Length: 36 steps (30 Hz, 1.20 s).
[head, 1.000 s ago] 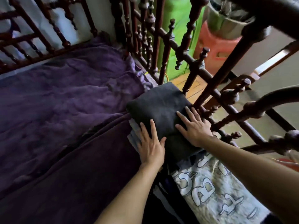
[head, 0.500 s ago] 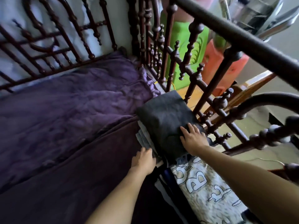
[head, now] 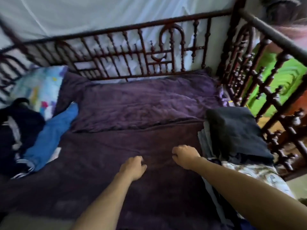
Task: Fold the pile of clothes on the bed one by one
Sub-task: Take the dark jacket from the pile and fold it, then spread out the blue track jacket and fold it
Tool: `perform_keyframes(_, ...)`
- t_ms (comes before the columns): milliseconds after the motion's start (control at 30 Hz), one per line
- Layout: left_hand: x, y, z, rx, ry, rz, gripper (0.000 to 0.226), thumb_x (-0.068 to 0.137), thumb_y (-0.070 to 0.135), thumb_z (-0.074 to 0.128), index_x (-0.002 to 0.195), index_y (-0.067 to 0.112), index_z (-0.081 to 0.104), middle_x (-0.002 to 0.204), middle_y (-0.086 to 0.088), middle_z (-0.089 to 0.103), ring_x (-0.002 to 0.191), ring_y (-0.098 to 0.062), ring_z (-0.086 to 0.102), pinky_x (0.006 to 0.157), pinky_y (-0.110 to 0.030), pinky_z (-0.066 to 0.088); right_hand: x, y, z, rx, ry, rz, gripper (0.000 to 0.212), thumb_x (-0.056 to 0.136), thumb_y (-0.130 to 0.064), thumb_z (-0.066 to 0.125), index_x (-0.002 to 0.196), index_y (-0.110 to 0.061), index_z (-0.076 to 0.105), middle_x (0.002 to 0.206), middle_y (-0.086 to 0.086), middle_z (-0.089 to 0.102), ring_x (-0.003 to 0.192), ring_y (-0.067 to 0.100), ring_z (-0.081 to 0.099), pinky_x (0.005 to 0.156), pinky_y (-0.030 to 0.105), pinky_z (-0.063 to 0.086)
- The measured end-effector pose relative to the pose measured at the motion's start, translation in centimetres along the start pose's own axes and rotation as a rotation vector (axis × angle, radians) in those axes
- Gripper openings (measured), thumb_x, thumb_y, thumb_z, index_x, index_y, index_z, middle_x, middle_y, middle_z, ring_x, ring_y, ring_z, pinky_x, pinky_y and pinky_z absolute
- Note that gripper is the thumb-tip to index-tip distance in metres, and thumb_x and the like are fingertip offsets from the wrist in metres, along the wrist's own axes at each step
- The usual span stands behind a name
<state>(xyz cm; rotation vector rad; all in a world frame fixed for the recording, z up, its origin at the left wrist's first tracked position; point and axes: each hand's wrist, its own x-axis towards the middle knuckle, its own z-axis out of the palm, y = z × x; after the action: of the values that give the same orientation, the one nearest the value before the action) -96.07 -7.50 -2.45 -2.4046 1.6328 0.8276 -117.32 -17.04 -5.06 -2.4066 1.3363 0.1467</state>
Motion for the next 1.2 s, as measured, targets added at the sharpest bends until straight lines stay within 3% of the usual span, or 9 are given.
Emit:
perform_keyframes(333, -12.2, -24.1, -6.4, -0.131, 0.275, -0.281, 0.037, 0.092, 0.043, 0.051, 0.122, 0.021, 0.056, 0.127, -0.004, 0.059, 0.115, -0.025, 0.056, 0.092, -0.036, 0.045, 5.7, -27.2, -1.4, -0.185, 0.029, -0.473, 0.029, 0.094, -0.035, 0.045, 0.116, -0.022, 0.059, 0.122, 0.005, 0.061, 0.108, 0.030, 0.058, 0.082, 0.035, 0.045)
perform_keyframes(500, -16.1, -38.6, -7.0, -0.176, 0.310, -0.386, 0.044, 0.091, 0.045, 0.050, 0.129, 0.023, 0.052, 0.134, -0.001, 0.055, 0.122, -0.024, 0.052, 0.098, -0.035, 0.041, 9.4, -41.6, 1.9, -0.196, 0.002, -0.565, 0.031, 0.092, -0.041, 0.047, 0.118, -0.027, 0.058, 0.124, 0.003, 0.059, 0.110, 0.028, 0.057, 0.086, 0.036, 0.045)
perform_keyframes(700, -19.5, -54.4, -8.6, -0.170, 0.251, -0.443, 0.040, 0.091, 0.042, 0.051, 0.124, 0.020, 0.054, 0.131, -0.003, 0.056, 0.120, -0.025, 0.052, 0.098, -0.033, 0.042, 12.1, -56.8, 7.5, -0.156, -0.057, -0.611, 0.028, 0.089, -0.045, 0.047, 0.109, -0.030, 0.060, 0.122, -0.002, 0.061, 0.111, 0.024, 0.058, 0.087, 0.033, 0.044)
perform_keyframes(933, -18.2, -66.0, -10.0, -0.221, 0.194, -0.422, 0.037, 0.095, 0.036, 0.048, 0.123, 0.012, 0.055, 0.129, -0.007, 0.056, 0.118, -0.024, 0.052, 0.099, -0.037, 0.042, 17.0, -66.9, 11.0, -0.208, -0.134, -0.619, 0.031, 0.092, -0.042, 0.041, 0.116, -0.032, 0.058, 0.125, -0.002, 0.060, 0.114, 0.024, 0.057, 0.092, 0.036, 0.046)
perform_keyframes(1067, -15.3, -70.6, -9.6, -0.271, 0.151, -0.425, 0.034, 0.096, 0.035, 0.048, 0.119, 0.012, 0.056, 0.128, -0.006, 0.056, 0.118, -0.023, 0.051, 0.097, -0.030, 0.040, 21.6, -70.3, 13.6, -0.211, -0.194, -0.567, 0.036, 0.094, -0.043, 0.036, 0.122, -0.032, 0.057, 0.128, -0.002, 0.060, 0.117, 0.024, 0.056, 0.093, 0.037, 0.045)
perform_keyframes(1200, -10.5, -76.2, -11.8, -0.320, 0.142, -0.447, 0.036, 0.095, 0.034, 0.050, 0.122, 0.011, 0.056, 0.127, -0.008, 0.056, 0.118, -0.026, 0.052, 0.098, -0.030, 0.041, 28.1, -74.1, 16.3, -0.178, -0.268, -0.527, 0.036, 0.093, -0.045, 0.041, 0.120, -0.030, 0.059, 0.125, -0.004, 0.060, 0.116, 0.021, 0.057, 0.093, 0.037, 0.047)
